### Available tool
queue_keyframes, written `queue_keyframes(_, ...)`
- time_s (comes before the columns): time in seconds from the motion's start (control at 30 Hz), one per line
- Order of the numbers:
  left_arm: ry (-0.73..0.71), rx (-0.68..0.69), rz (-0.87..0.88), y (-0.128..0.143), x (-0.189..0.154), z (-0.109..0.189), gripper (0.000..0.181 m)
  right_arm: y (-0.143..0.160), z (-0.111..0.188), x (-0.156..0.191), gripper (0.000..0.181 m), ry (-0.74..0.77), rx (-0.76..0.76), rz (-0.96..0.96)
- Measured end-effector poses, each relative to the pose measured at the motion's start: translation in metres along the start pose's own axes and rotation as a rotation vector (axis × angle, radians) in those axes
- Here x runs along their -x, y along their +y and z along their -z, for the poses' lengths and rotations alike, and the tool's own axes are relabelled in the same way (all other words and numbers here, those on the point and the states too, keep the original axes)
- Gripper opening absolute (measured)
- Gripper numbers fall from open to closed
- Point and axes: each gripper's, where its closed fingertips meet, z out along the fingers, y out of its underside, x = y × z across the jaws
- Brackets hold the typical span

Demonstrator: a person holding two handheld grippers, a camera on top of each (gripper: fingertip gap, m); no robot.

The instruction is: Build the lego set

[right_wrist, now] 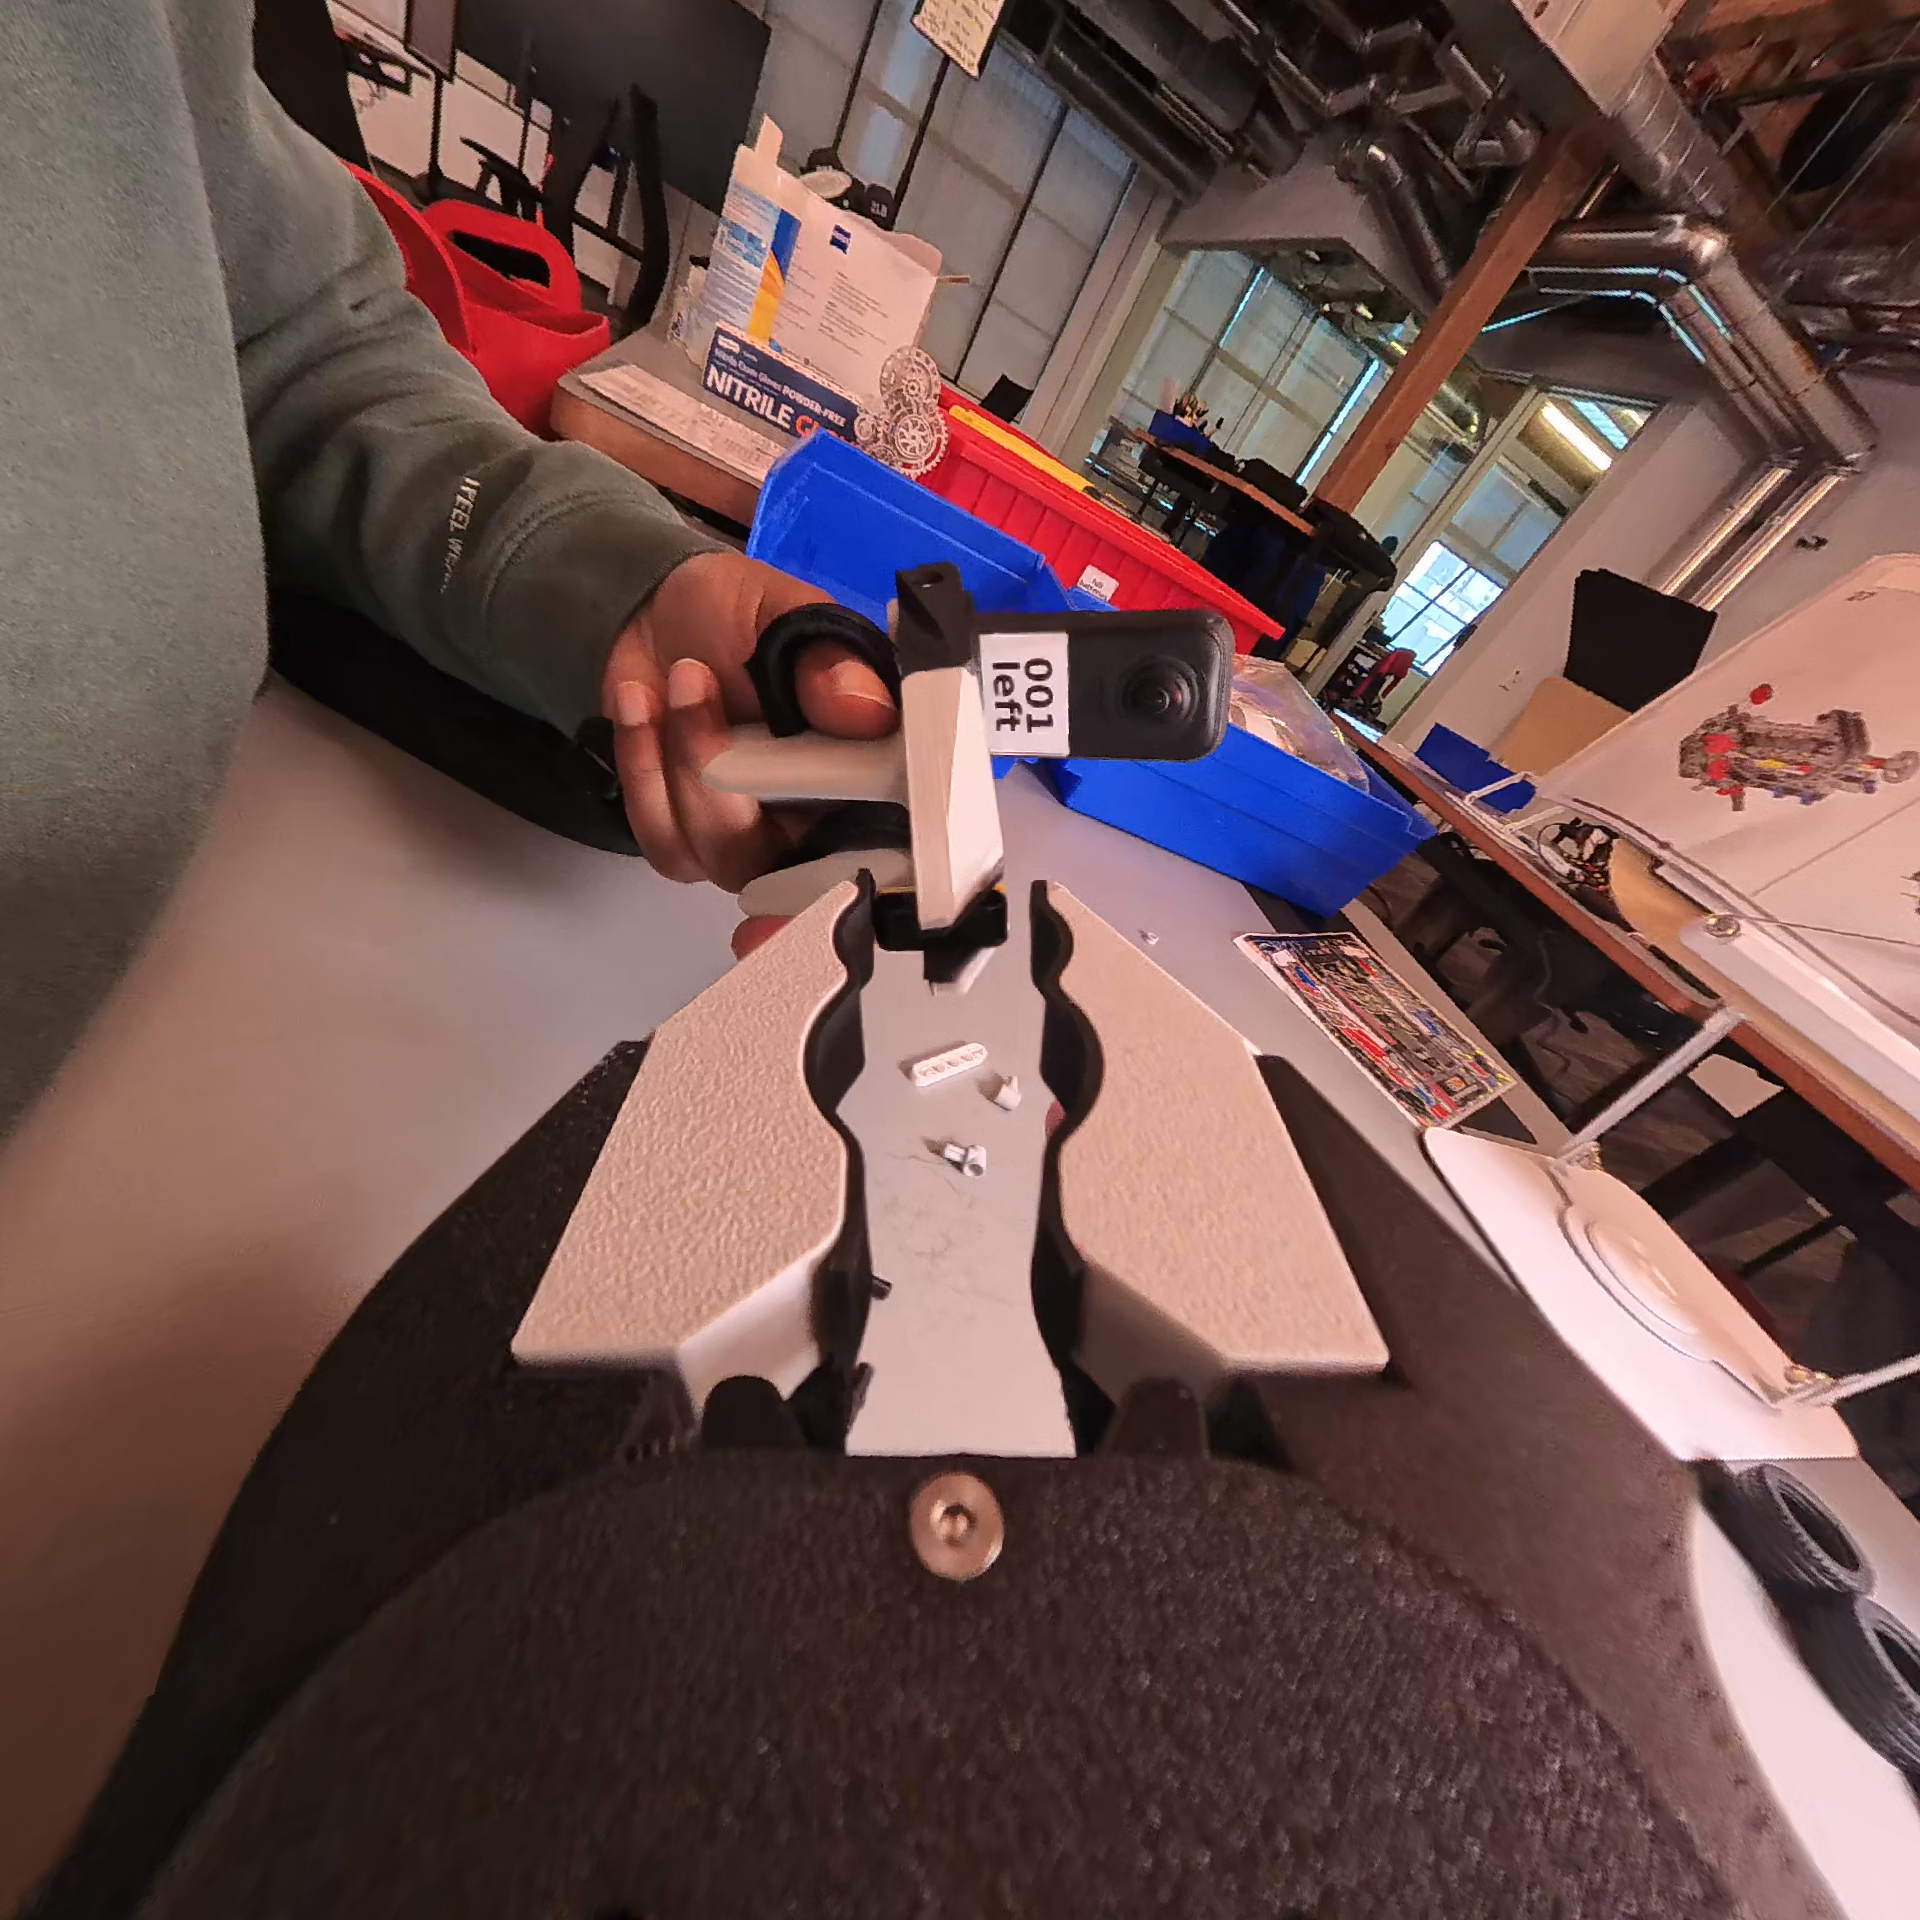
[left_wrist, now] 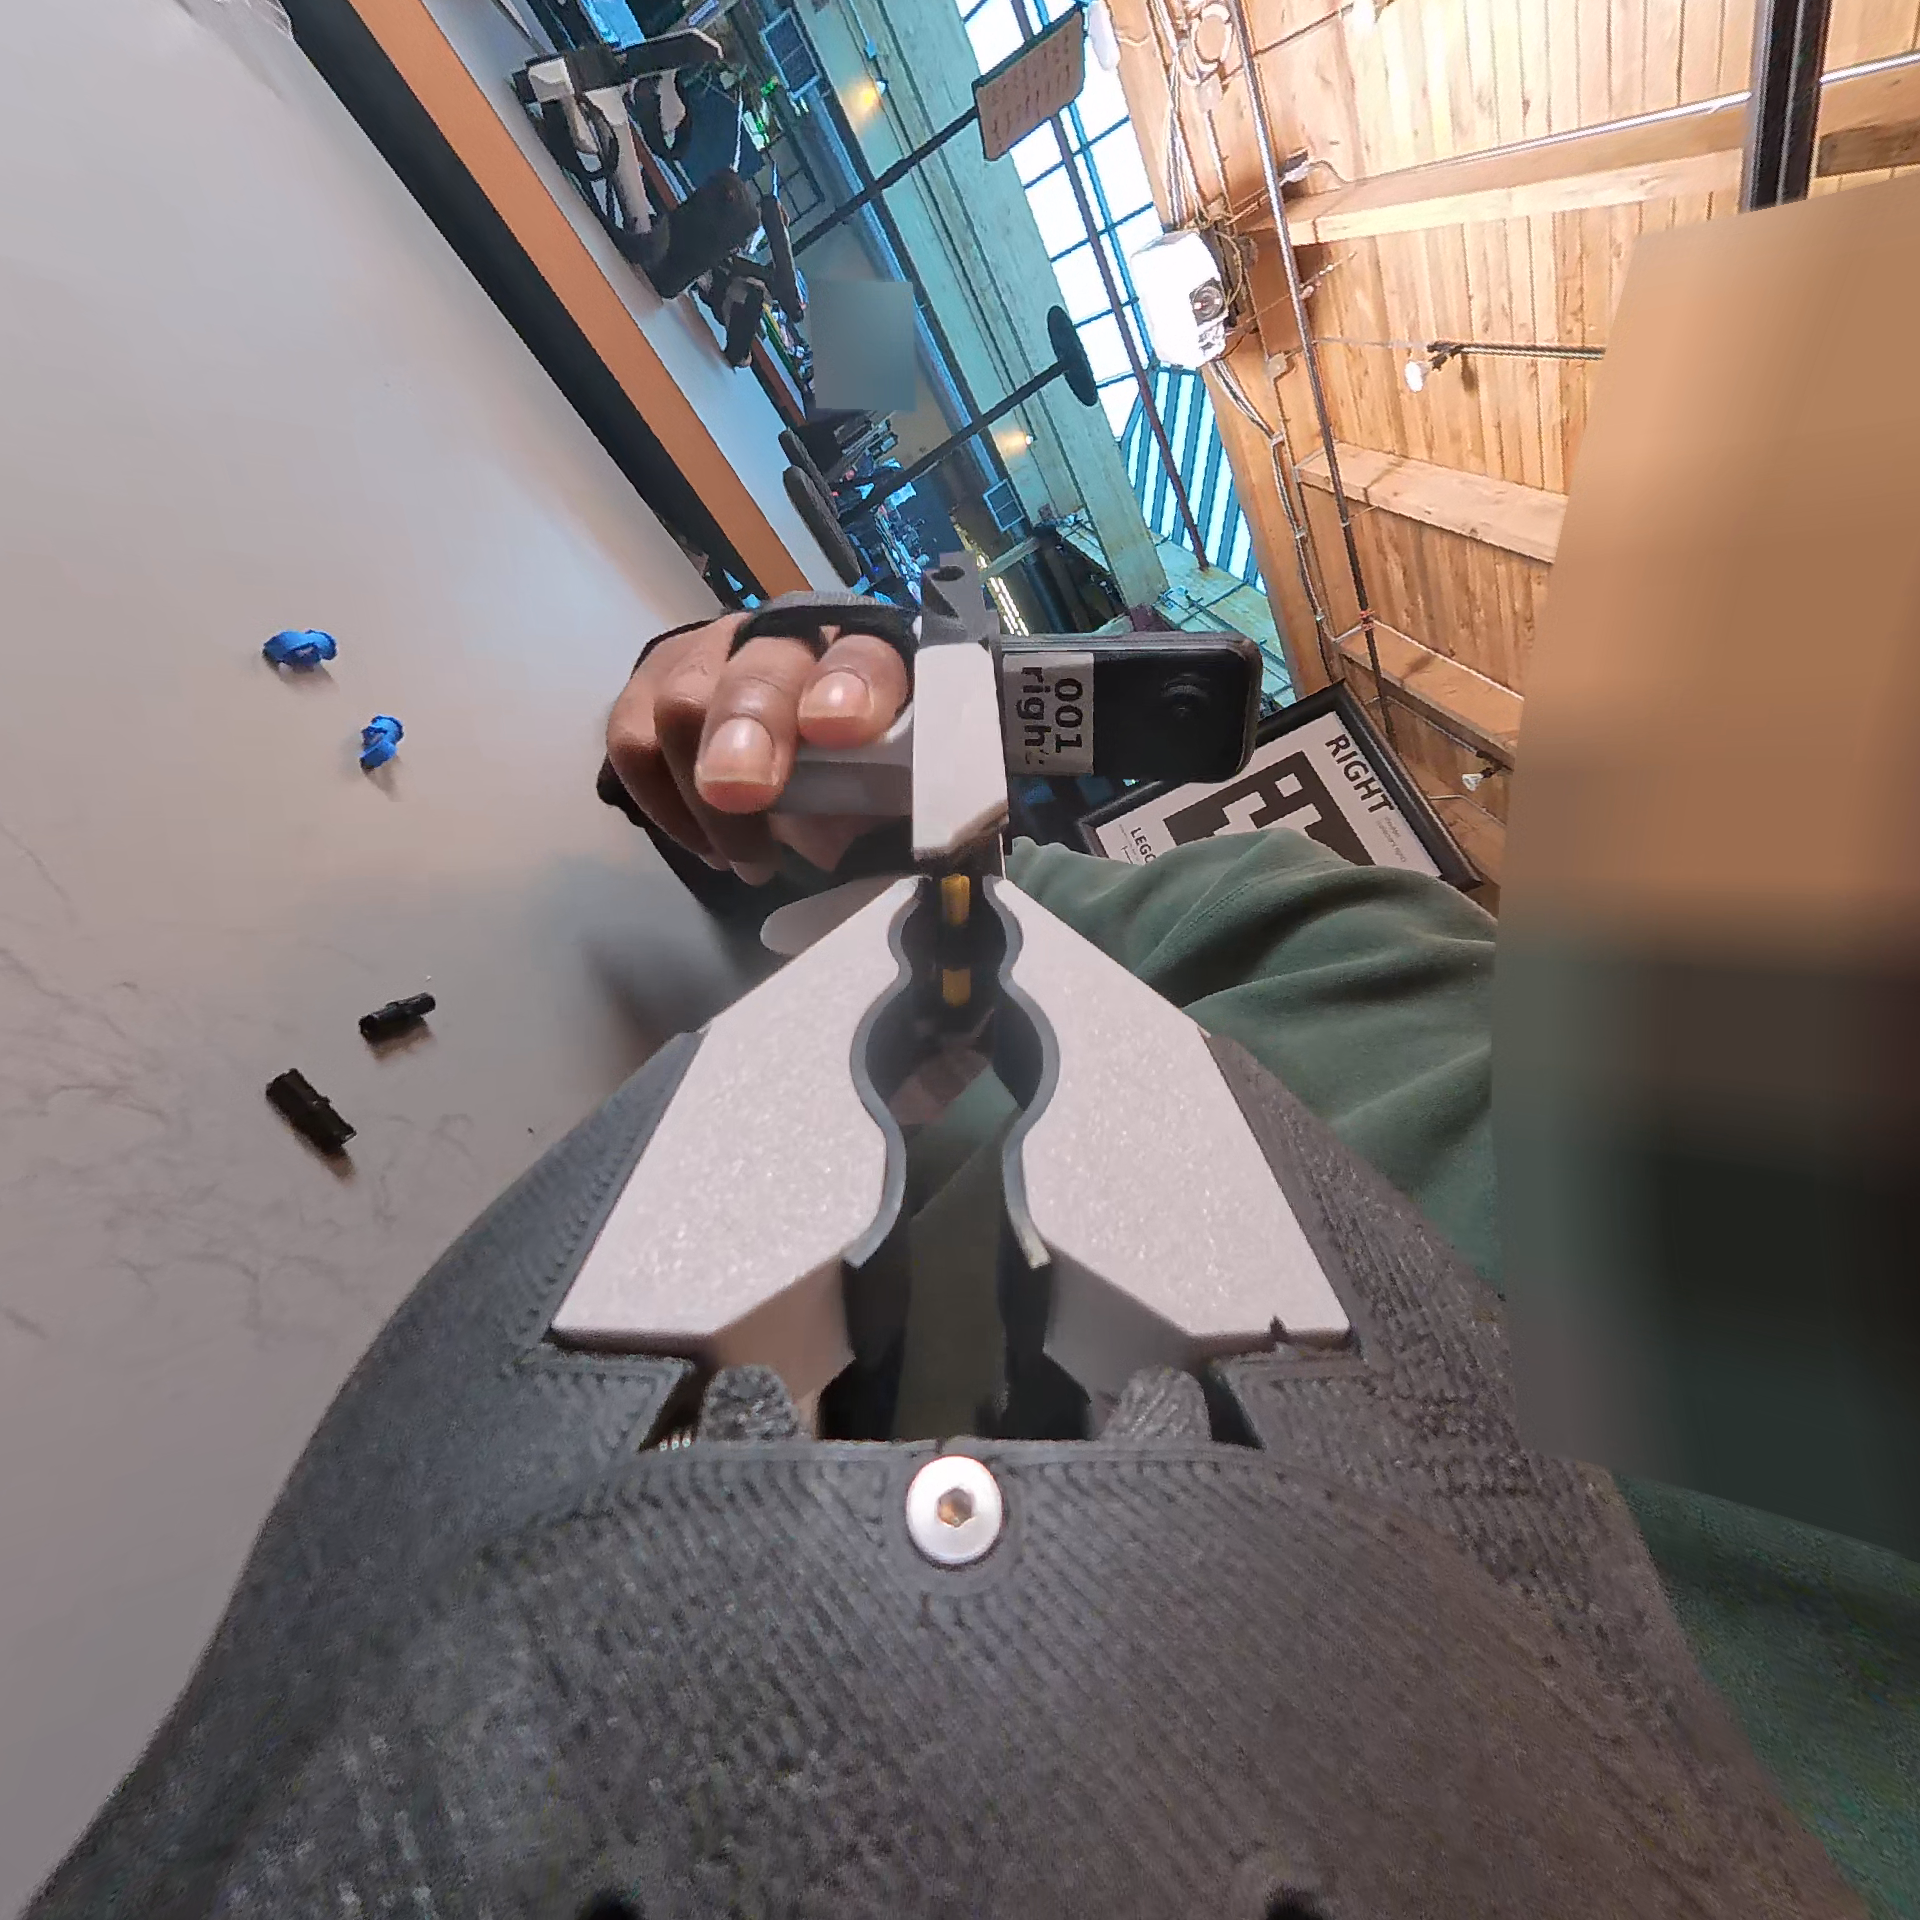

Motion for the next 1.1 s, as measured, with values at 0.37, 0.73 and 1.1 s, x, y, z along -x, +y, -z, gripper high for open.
queue_keyframes(0.37, -0.057, -0.118, -0.123, -0.019, -0.002, 0.004, 0.007, -0.003, -0.001, -0.025, 0.024, 0.197, 0.005, 0.048)
queue_keyframes(0.73, -0.084, -0.101, -0.1, -0.023, 0.003, 0.013, 0.005, -0.002, -0.002, -0.026, 0.023, 0.251, 0.033, 0.167)
queue_keyframes(1.1, -0.07, -0.038, -0.078, -0.014, 0.003, 0.011, 0.005, -0.001, 0.001, -0.016, 0.022, 0.141, 0.022, 0.13)
